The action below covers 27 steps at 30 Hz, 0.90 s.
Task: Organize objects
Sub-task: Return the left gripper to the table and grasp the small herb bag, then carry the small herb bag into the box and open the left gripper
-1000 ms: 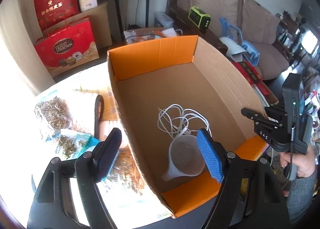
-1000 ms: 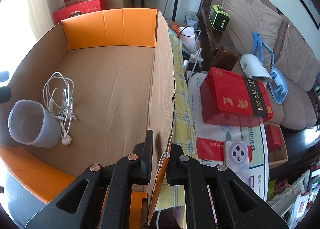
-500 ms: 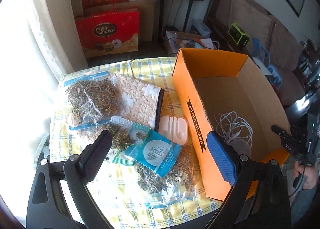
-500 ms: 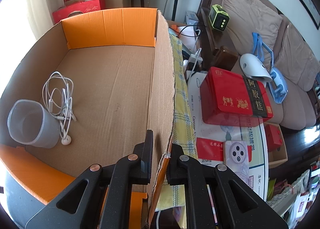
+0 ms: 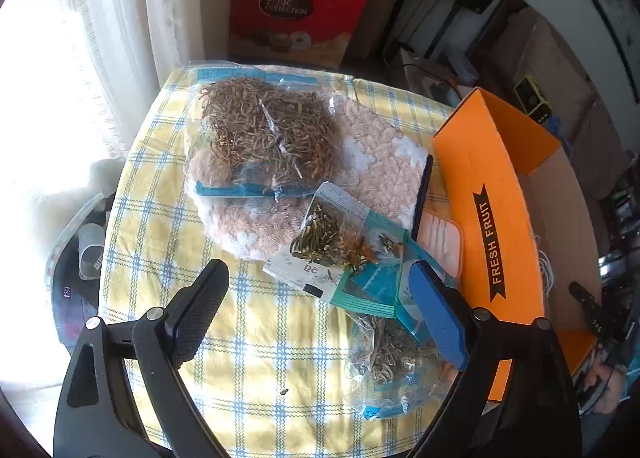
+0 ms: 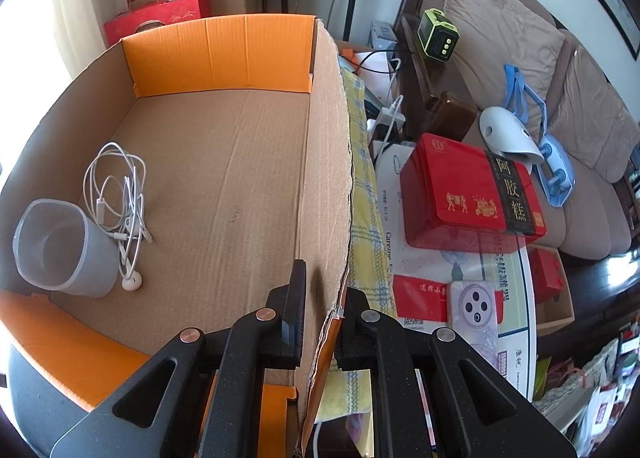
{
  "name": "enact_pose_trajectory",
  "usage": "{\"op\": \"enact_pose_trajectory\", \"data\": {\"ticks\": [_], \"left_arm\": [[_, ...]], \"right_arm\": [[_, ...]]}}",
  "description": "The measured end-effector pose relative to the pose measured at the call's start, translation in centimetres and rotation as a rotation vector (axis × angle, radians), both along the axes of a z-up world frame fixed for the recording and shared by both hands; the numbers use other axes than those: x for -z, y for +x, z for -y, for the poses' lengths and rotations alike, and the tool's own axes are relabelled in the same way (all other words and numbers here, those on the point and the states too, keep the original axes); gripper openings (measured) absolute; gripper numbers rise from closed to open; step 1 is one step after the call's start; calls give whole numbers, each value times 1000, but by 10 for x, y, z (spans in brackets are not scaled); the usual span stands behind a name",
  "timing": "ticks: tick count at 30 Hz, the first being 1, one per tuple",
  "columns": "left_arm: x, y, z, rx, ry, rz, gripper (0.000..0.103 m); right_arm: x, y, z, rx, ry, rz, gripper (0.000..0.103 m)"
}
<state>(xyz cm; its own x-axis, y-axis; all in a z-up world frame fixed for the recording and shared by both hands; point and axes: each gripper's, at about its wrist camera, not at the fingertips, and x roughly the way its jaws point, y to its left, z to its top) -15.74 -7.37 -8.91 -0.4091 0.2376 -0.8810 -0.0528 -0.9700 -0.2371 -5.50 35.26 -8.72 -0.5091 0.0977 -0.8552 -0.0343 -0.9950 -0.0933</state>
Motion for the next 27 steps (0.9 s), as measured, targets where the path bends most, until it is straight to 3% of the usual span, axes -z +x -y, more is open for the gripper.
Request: {"op": "enact_pose_trajectory", "data": {"ticks": [7, 9, 11, 16, 18, 22, 27], "left_arm": [[17, -17, 22, -67, 91, 52, 79], [22, -19, 18, -46, 124, 74, 69], [26, -19, 12, -23, 134, 88, 50], [28, -18, 9, -39, 158, 86, 37], [25, -17, 9, -43, 164, 77, 32], [7, -12, 6, -24, 171, 38, 9], [-21, -4, -4, 13, 175, -27, 9]], "right_arm": [[0, 0, 0, 0, 1, 1, 11], [1, 0, -1, 0, 1, 2, 11], [1, 0, 0, 0, 1, 2, 11], [2, 1, -2, -1, 5, 4, 11], [2, 1, -1, 0, 5, 4, 11], [1, 0, -1, -1, 5, 4, 12], [2, 0, -1, 0, 5, 4, 12]]}}
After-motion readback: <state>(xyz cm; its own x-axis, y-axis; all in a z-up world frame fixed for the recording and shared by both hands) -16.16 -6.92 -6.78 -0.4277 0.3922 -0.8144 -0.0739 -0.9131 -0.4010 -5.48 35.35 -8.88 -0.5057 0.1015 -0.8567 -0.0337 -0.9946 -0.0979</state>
